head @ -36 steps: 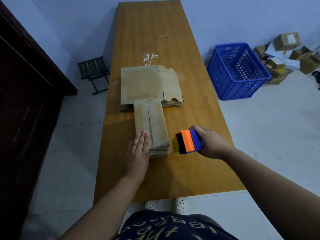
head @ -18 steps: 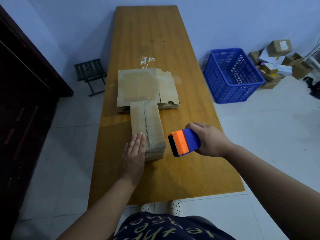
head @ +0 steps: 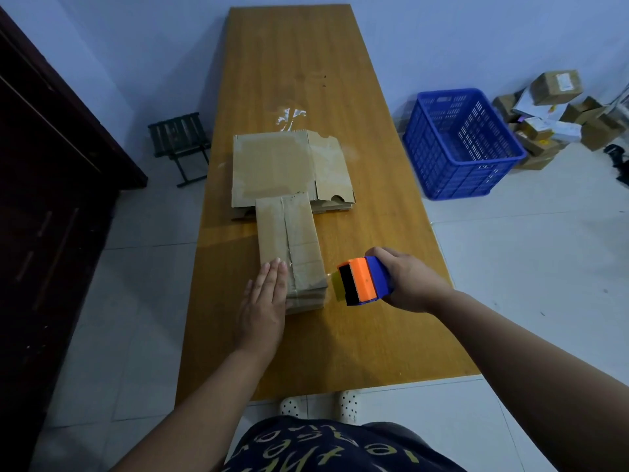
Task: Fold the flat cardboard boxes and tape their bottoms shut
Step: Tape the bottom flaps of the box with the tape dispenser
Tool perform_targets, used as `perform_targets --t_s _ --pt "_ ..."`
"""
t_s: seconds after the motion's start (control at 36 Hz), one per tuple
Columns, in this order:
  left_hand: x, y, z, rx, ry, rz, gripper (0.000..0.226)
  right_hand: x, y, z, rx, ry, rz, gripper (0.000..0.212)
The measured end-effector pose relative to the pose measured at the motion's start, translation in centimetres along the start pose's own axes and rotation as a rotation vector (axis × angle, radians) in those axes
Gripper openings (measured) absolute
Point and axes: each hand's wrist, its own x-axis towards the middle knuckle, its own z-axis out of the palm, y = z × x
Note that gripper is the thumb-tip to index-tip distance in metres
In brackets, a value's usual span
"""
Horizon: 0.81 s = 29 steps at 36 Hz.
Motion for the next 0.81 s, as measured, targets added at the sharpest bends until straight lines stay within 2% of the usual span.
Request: perform_targets --t_s 0.17,0.31,0.5,0.64,0.81 --pt "0.1 -0.2 0.1 -0.057 -0.001 0.003 0.101 0.3 -0.3 0.2 -0.017 0.004 0.004 0.058" --pt "0.2 0.1 -0.6 -0.116 -0.047 0.023 0.074 0.6 -0.5 0.7 -0.020 0.018 0.012 0.057" --pt "0.4 0.3 -1.3 -0.023 -0.126 0.021 0.083 0.9 -0.8 1.2 -0.037 0.024 0.015 0.058" --pt "0.3 0.3 -1.4 0.056 -0.163 0.009 0.070 1.2 -1.1 1.5 -0.048 0.021 0.018 0.058" --pt "0.5 0.2 -2.1 -0.058 -0.219 -0.048 0.088 1.2 -1.2 1.4 -0.009 0.023 0.027 0.056"
